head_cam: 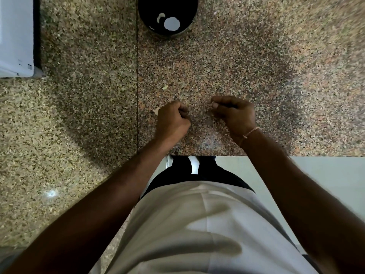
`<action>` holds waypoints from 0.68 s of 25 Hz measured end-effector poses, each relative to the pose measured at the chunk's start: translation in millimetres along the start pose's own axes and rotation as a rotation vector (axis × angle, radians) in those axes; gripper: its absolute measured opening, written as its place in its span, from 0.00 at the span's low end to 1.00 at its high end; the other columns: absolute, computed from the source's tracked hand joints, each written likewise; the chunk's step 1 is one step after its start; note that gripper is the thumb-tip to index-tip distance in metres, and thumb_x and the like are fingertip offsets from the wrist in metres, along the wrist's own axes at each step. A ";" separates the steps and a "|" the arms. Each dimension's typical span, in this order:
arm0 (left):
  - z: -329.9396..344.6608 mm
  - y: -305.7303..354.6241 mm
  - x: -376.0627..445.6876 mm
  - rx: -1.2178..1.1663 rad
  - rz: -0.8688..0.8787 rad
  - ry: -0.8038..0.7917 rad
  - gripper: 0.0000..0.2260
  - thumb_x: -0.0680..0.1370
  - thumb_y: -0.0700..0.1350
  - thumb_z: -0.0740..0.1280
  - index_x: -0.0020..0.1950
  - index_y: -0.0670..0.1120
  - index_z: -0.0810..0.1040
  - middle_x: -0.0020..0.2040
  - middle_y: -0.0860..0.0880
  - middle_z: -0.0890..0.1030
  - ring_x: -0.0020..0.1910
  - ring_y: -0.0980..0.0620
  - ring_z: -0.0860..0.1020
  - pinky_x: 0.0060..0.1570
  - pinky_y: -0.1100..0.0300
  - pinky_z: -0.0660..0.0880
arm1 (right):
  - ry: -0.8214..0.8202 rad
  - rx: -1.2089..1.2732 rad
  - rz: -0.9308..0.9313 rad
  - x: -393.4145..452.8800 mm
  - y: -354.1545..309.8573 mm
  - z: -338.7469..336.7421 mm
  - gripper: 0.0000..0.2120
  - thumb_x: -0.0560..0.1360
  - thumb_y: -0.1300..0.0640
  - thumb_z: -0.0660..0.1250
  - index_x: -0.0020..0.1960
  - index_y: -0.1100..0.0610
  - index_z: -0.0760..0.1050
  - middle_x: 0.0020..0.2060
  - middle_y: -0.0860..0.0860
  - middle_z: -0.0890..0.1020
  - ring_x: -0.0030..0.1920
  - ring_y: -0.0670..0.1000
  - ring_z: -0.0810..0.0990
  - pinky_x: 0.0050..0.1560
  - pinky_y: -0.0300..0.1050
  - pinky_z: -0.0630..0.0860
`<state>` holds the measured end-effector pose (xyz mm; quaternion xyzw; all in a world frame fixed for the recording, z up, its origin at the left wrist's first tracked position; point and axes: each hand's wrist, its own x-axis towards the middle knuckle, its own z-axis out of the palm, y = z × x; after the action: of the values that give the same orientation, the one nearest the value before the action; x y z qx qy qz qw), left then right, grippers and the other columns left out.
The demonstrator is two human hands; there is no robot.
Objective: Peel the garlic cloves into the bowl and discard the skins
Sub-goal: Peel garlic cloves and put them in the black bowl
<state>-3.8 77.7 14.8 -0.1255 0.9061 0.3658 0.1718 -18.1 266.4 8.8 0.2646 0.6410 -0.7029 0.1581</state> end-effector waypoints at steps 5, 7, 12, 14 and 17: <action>8.5 15.9 6.0 0.092 0.090 -0.069 0.13 0.72 0.41 0.81 0.54 0.44 0.83 0.45 0.53 0.82 0.42 0.56 0.79 0.37 0.73 0.70 | -0.011 0.283 0.120 -2.6 -1.1 -8.3 0.09 0.75 0.74 0.69 0.48 0.63 0.83 0.44 0.54 0.86 0.45 0.53 0.82 0.58 0.52 0.80; 9.2 17.2 7.8 0.126 0.121 -0.087 0.14 0.72 0.42 0.81 0.55 0.44 0.83 0.46 0.52 0.82 0.42 0.56 0.78 0.34 0.75 0.67 | -0.009 0.358 0.152 -1.7 -1.0 -10.3 0.09 0.76 0.74 0.68 0.48 0.63 0.82 0.44 0.53 0.85 0.47 0.52 0.83 0.59 0.51 0.80; 8.9 15.7 8.6 0.265 0.280 -0.120 0.15 0.75 0.37 0.77 0.62 0.43 0.83 0.56 0.47 0.83 0.50 0.55 0.75 0.52 0.65 0.73 | -0.035 0.478 0.216 -3.1 0.5 -12.6 0.11 0.78 0.74 0.65 0.47 0.61 0.82 0.43 0.52 0.84 0.45 0.50 0.84 0.59 0.46 0.82; 10.5 14.1 6.5 0.296 0.332 -0.117 0.15 0.77 0.36 0.75 0.64 0.42 0.83 0.57 0.46 0.83 0.51 0.53 0.76 0.50 0.66 0.68 | -0.033 0.502 0.227 -4.1 0.5 -12.9 0.13 0.78 0.75 0.65 0.44 0.61 0.83 0.41 0.51 0.85 0.44 0.49 0.84 0.54 0.45 0.84; 8.7 13.7 6.0 0.235 0.317 -0.095 0.09 0.79 0.40 0.74 0.59 0.42 0.85 0.53 0.46 0.83 0.48 0.52 0.77 0.47 0.63 0.68 | -0.043 0.527 0.240 -4.1 -1.6 -10.5 0.10 0.78 0.75 0.64 0.49 0.64 0.80 0.40 0.51 0.85 0.44 0.49 0.84 0.48 0.41 0.83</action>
<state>-12.2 92.8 15.0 0.0569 0.9418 0.2854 0.1682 -13.9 276.5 12.1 0.3555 0.3967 -0.8270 0.1794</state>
